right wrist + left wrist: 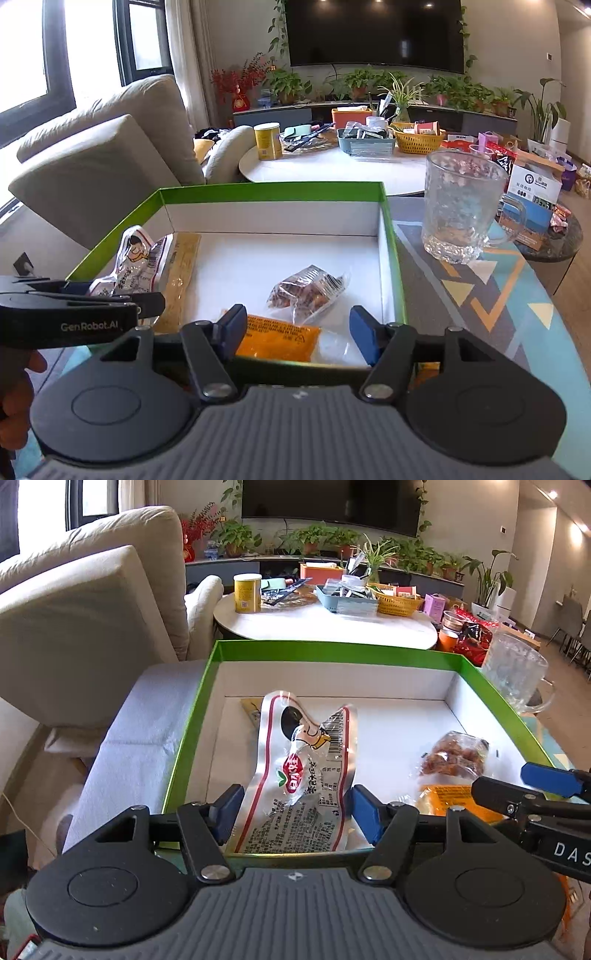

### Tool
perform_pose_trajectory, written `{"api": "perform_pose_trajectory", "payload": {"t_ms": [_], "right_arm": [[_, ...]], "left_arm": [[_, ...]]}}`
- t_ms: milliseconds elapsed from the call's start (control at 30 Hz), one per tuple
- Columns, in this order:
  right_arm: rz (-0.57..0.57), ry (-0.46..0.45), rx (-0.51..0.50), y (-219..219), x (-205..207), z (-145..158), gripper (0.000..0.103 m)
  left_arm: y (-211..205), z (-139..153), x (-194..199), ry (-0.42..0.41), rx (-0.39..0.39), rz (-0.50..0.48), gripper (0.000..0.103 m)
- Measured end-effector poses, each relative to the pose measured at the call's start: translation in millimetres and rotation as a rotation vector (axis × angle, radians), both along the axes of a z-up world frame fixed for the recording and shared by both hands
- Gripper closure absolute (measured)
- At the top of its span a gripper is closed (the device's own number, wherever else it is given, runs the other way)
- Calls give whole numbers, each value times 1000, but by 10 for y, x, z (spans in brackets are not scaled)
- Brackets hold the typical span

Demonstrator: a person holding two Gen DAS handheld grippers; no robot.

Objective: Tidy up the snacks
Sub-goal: 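Lower and release the white bag with the left gripper while the right releases the clear bag into the box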

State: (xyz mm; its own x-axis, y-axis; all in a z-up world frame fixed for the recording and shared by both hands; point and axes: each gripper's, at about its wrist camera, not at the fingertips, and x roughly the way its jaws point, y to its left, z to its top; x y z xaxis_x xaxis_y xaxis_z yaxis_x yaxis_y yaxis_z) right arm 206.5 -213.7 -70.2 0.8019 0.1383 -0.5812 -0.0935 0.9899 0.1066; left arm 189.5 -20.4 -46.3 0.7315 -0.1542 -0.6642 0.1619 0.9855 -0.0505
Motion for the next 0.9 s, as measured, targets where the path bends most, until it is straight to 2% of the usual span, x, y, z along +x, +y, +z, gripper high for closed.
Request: {"api": "perform_pose_trajectory", "payload": {"t_ms": [267, 500, 600, 767, 900], "right_arm": [[0, -9, -19, -19, -191, 41, 52], [20, -4, 10, -33, -373, 72, 52], [22, -29, 20, -58, -462, 136, 52], [-21, -111, 18, -72, -660, 254, 52], [-9, -123, 30, -72, -730, 296, 52]], "left_arm": [[-5, 14, -264, 4, 1, 18, 43], [67, 46, -449, 14, -6, 21, 43], [148, 142, -515, 18, -42, 18, 43], [253, 324, -680, -40, -58, 34, 43], [383, 403, -797, -57, -89, 53, 43]]}}
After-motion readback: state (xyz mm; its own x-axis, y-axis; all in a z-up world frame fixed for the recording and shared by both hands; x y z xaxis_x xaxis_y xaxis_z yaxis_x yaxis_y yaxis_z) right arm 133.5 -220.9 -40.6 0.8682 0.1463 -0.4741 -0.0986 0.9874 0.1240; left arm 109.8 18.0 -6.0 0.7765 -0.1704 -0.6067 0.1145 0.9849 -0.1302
